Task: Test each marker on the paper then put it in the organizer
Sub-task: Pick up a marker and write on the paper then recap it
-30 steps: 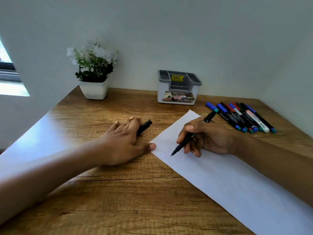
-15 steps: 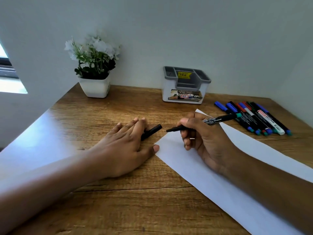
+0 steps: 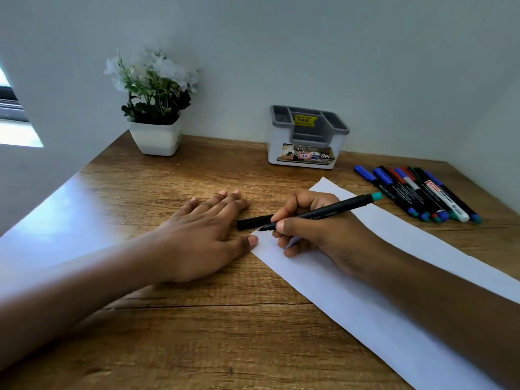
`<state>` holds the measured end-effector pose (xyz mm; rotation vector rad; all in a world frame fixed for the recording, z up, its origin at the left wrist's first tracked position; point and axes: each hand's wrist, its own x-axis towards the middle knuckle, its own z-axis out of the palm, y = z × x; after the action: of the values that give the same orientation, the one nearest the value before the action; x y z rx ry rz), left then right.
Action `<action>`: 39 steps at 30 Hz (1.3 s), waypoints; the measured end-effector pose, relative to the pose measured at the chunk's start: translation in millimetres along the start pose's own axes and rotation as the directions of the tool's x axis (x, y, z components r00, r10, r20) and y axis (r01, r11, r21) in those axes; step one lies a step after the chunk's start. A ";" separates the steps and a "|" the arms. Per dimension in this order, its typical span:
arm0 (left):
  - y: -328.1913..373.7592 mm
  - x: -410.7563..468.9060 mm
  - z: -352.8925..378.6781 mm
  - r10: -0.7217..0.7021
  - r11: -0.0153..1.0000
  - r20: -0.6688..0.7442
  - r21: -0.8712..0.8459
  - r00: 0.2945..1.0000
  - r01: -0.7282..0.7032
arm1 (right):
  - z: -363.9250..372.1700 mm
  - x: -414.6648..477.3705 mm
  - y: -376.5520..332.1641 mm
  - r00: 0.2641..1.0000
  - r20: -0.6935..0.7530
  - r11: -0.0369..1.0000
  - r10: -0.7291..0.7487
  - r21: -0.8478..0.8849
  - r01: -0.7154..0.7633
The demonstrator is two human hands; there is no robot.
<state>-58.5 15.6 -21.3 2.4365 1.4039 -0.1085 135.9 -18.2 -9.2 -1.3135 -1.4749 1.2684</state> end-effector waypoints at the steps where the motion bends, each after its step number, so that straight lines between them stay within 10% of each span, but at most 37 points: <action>1: -1.0 1.3 -1.2 0.000 1.000 0.016 -0.019 1.000 0.001 | 0.6 1.2 0.3 1.000 0.008 0.999 -0.004 -0.042 0.005; 39: -4.3 5.3 -4.7 0.025 1.000 0.102 0.007 0.994 -0.026 | 3.3 5.5 5.5 0.998 -0.011 0.994 -0.054 -0.094 0.053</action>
<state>-59.9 23.5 -19.0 2.4189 1.3304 -0.2296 133.0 -13.5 -15.7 -1.3311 -1.5656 1.1659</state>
